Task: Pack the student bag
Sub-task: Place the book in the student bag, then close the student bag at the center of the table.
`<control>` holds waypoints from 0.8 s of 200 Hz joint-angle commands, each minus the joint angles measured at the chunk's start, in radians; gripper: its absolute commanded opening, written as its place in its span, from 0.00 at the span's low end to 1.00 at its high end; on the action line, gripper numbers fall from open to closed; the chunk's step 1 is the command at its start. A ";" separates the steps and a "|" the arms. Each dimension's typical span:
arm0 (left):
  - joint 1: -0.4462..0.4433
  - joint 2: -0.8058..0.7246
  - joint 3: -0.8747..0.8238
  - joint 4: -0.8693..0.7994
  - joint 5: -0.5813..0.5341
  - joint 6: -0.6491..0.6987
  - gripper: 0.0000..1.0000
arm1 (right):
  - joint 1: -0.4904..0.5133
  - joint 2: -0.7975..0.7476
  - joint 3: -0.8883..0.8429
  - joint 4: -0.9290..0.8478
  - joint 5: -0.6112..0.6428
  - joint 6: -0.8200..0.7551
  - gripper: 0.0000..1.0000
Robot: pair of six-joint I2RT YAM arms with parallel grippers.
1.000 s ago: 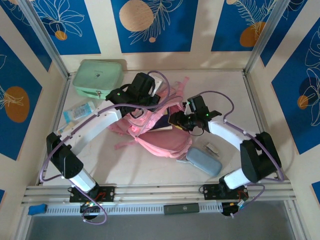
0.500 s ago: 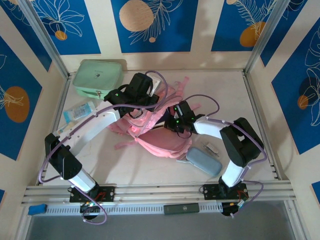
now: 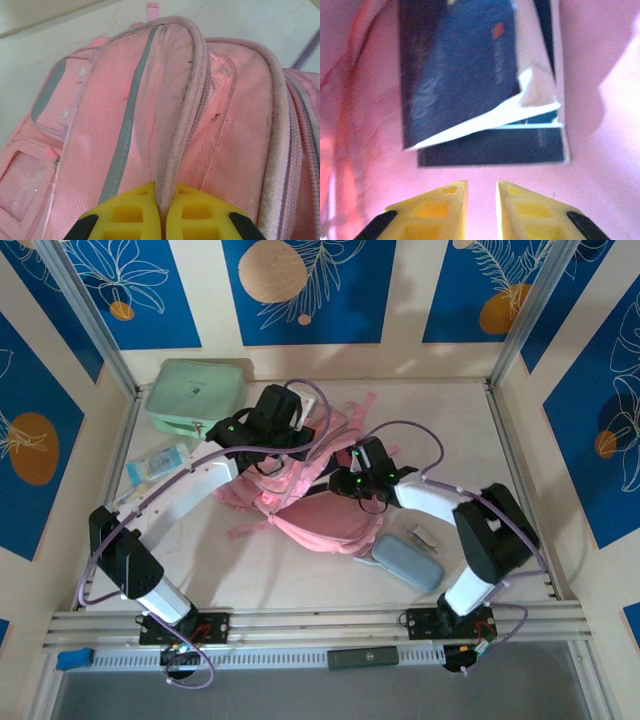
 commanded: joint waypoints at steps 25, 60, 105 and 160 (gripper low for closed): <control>0.025 0.013 -0.105 0.112 0.059 -0.069 0.00 | 0.006 -0.235 -0.015 -0.298 0.045 -0.063 0.32; 0.024 0.026 -0.201 0.180 0.109 -0.120 0.10 | 0.007 -0.357 0.013 -0.495 0.159 -0.037 0.33; 0.029 -0.052 -0.301 0.230 0.279 -0.180 0.44 | 0.030 -0.411 0.076 -0.607 0.122 -0.069 0.34; 0.098 -0.396 -0.604 0.325 0.278 -0.395 0.63 | 0.195 -0.340 0.120 -0.656 0.109 0.004 0.37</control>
